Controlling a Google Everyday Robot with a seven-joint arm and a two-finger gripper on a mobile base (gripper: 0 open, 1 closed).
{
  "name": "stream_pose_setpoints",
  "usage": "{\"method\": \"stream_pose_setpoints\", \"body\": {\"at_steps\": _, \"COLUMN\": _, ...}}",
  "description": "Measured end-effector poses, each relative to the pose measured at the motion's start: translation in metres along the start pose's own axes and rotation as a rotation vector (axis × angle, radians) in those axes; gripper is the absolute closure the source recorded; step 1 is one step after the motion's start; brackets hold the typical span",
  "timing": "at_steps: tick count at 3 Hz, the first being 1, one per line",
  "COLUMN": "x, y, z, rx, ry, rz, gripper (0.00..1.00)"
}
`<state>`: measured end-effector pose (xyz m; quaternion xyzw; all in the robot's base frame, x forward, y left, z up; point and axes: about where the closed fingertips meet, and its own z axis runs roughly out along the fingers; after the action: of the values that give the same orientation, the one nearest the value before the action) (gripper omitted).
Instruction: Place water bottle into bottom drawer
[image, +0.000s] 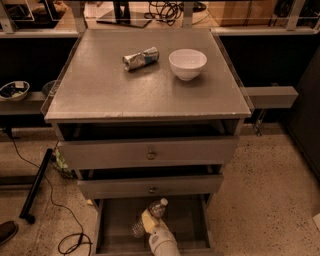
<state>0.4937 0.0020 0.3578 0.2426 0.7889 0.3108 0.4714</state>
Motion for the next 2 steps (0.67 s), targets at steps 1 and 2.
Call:
{"method": "stream_pose_setpoints", "body": {"at_steps": 1, "x": -0.0012, "y": -0.0205, "z": 0.0181, "rx": 0.031, "ry": -0.013, "rz": 0.041, "gripper": 1.0}}
{"method": "stream_pose_setpoints", "body": {"at_steps": 2, "x": -0.0011, "y": -0.0206, "z": 0.0182, "rx": 0.031, "ry": -0.013, "rz": 0.041, "gripper": 1.0}}
